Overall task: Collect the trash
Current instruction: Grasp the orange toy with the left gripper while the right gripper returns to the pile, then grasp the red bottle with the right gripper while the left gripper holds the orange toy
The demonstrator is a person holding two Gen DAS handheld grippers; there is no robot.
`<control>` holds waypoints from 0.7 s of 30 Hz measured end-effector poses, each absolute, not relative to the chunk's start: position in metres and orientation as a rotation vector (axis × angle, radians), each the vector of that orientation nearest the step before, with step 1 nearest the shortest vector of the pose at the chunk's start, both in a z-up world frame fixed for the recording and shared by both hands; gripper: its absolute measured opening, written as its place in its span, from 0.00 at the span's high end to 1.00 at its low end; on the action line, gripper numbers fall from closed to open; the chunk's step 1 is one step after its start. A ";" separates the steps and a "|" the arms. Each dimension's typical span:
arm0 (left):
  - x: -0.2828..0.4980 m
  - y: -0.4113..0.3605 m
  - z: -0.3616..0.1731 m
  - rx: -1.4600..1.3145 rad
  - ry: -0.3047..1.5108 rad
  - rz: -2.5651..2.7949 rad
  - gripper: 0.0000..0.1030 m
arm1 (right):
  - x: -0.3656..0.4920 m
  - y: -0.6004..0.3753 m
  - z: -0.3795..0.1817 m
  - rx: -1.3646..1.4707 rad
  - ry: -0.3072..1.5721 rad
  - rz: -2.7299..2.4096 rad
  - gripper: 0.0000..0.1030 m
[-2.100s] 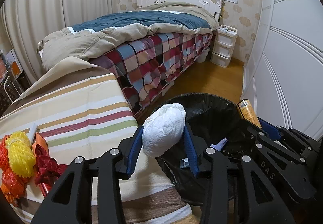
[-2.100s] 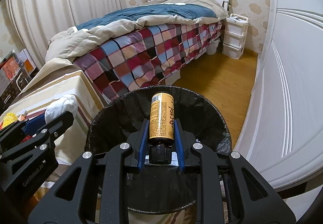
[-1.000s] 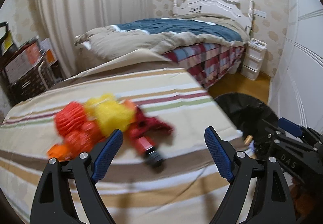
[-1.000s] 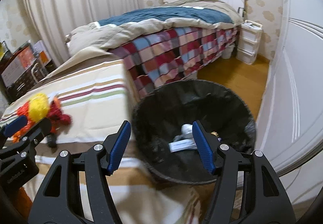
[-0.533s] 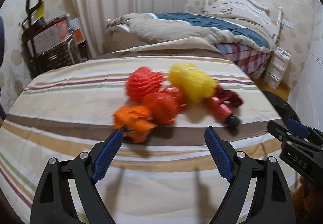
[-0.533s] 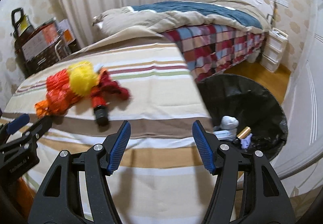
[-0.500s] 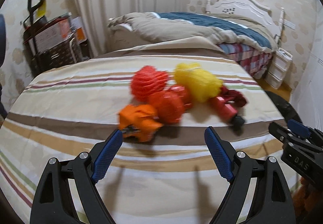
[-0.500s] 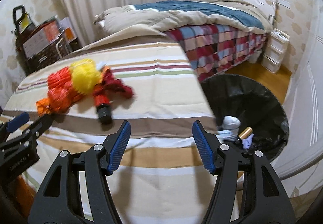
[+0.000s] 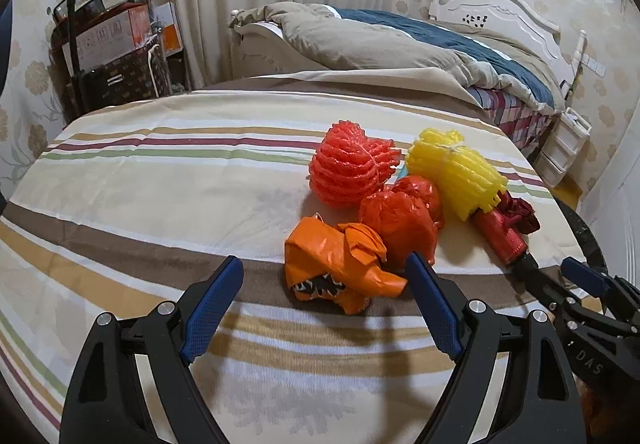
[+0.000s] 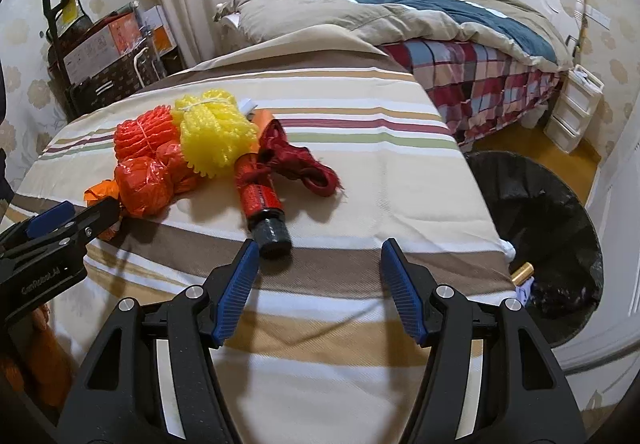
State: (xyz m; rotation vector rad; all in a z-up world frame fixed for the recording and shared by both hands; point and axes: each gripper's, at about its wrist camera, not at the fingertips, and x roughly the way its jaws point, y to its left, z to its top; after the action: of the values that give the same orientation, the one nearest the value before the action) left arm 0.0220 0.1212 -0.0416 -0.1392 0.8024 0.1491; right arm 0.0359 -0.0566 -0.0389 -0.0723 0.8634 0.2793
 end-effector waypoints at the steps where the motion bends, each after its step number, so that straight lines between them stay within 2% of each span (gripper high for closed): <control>1: 0.023 0.122 -0.042 -0.135 0.804 0.145 0.28 | 0.037 -0.054 -0.039 -0.077 0.866 0.283 0.40; 5: 0.026 0.123 -0.045 -0.138 0.829 0.114 0.42 | 0.038 -0.045 -0.040 -0.098 0.867 0.300 0.40; 8: 0.025 0.124 -0.045 -0.142 0.830 0.102 0.47 | 0.039 -0.041 -0.040 -0.105 0.869 0.308 0.40; 21: 0.012 0.127 -0.043 -0.140 0.826 0.087 0.49 | 0.049 -0.021 -0.042 -0.116 0.882 0.347 0.53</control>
State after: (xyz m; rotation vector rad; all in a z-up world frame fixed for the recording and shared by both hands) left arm 0.0124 0.1270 -0.0434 -0.1396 0.8261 0.0869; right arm 0.0494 -0.0207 -0.0423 -0.1158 0.8815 0.3467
